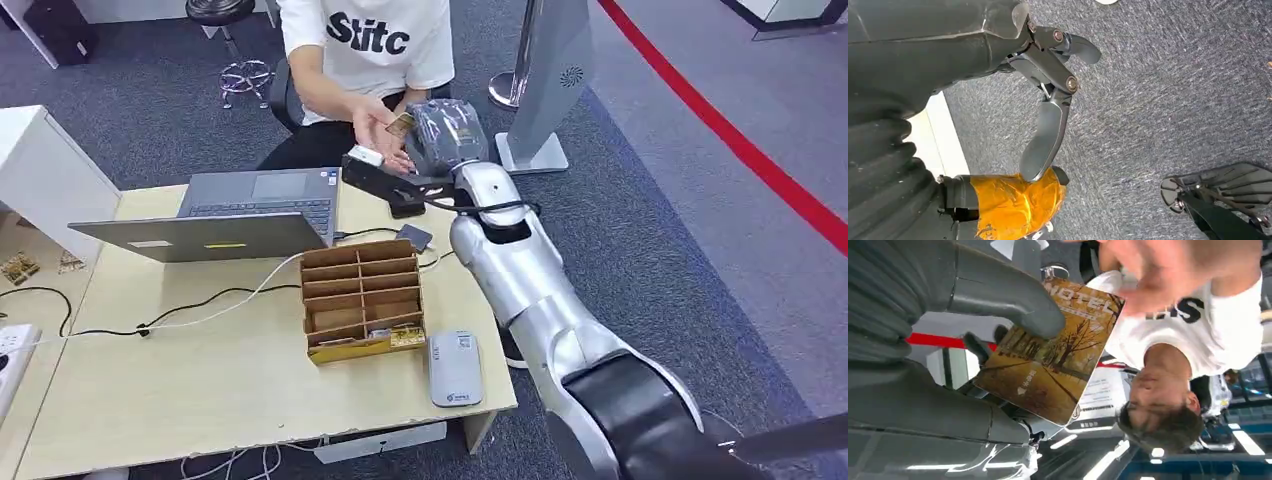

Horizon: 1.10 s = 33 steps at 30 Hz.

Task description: Pass the card to the sensor for recognition and then transmit it.

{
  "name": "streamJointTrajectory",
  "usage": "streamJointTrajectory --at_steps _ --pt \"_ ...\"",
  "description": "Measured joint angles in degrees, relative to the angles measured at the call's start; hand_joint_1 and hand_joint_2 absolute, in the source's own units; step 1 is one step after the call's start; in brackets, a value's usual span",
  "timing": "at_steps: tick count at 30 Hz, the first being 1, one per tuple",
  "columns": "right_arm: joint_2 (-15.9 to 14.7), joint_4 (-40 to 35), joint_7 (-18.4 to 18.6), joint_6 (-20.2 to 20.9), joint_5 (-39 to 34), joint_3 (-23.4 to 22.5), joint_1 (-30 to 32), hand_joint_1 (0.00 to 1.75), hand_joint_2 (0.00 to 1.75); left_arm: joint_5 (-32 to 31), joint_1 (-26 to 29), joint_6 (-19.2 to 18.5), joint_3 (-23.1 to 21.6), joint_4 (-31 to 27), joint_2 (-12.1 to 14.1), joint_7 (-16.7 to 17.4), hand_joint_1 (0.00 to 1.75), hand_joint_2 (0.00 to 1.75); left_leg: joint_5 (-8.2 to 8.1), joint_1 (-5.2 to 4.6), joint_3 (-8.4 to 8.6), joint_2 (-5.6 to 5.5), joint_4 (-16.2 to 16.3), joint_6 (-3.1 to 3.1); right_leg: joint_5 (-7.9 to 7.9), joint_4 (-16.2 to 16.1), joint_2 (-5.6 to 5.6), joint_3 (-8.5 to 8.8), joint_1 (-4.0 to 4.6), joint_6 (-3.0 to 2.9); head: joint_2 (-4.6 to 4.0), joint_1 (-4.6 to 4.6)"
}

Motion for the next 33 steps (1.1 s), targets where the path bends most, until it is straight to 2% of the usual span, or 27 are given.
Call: streamJointTrajectory --at_steps 4,6,8,10,15,20,23,27,30,33 --pt "0.0 -2.3 -4.5 -4.5 0.3 0.0 2.8 1.75 1.75 0.1 0.0 0.0 0.0 0.0 0.0 0.1 0.0 1.75 0.0 0.0 0.0 0.0 0.0 0.0 -0.01 0.0 0.0 -0.01 0.0 0.0 0.0 0.0" --pt "-0.1 -5.8 -6.8 -5.9 -0.4 0.0 6.0 1.75 1.75 0.2 0.0 0.0 0.0 0.0 -0.1 0.2 0.0 1.75 -0.01 0.02 0.01 -0.05 0.0 0.0 -0.04 0.0 -0.05 0.01 0.04 -0.02 0.0 0.0" --pt "-0.3 -14.1 -9.6 -7.1 -2.3 0.8 12.2 1.75 1.75 0.3 0.3 0.1 0.1 0.0 -0.2 0.5 0.0 1.75 -0.05 0.03 -0.02 -0.13 0.0 -0.01 -0.07 -0.1 -0.08 0.01 0.05 0.0 0.0 -0.04" --pt "-0.9 -19.1 -10.4 -7.2 -3.6 1.6 17.1 1.75 1.75 0.5 0.5 0.3 0.3 0.0 -0.4 0.9 0.0 1.75 -0.11 0.03 -0.02 -0.13 0.0 0.02 -0.09 -0.1 -0.09 0.0 0.05 0.0 0.0 -0.02" --pt "-3.3 -37.7 -14.9 -8.4 -12.4 2.5 33.6 1.75 1.75 2.2 1.2 1.5 2.6 0.0 -1.3 1.3 0.0 1.75 -0.28 0.02 -0.02 -0.2 0.0 0.02 -0.24 -0.1 -0.15 0.07 0.04 0.1 0.0 0.0" --pt "-4.3 -50.5 -17.2 -6.3 -19.8 1.0 47.8 1.75 1.75 3.3 1.7 2.1 5.9 -0.8 -3.0 1.9 0.0 1.75 -0.4 0.02 -0.04 -0.17 0.0 0.07 -0.33 -0.2 -0.16 0.05 0.03 0.06 0.0 0.02" --pt "-4.7 -53.8 -16.9 -4.8 -20.7 0.0 51.3 1.75 1.75 3.6 1.7 2.3 7.0 -1.3 -3.5 2.1 0.0 1.75 -0.4 0.02 0.0 -0.07 0.0 0.07 -0.33 -0.2 -0.11 0.04 0.04 0.06 0.0 0.0" --pt "-4.9 -56.3 -11.6 0.7 -17.9 -3.5 54.4 1.75 1.75 4.2 1.8 2.7 8.7 -2.1 -4.4 2.0 0.0 1.75 -0.4 0.02 0.01 -0.1 0.0 0.07 -0.34 -0.2 -0.13 0.08 0.04 0.06 0.0 0.02" --pt "-5.6 -55.0 -7.2 5.3 -11.6 -4.7 54.5 1.75 1.75 4.2 1.6 2.3 9.6 -2.3 -4.6 1.9 0.0 1.75 -0.39 0.02 0.06 -0.07 0.0 0.07 -0.32 -0.1 -0.11 0.13 0.04 0.04 0.0 0.0" --pt "-7.2 -50.7 -5.8 7.3 -8.2 -4.6 53.9 1.75 1.75 4.0 1.5 2.1 10.2 -2.3 -4.6 1.9 0.0 1.75 -0.39 0.02 0.06 -0.13 0.0 0.07 -0.32 -0.1 -0.15 0.17 0.04 0.04 0.0 0.02"
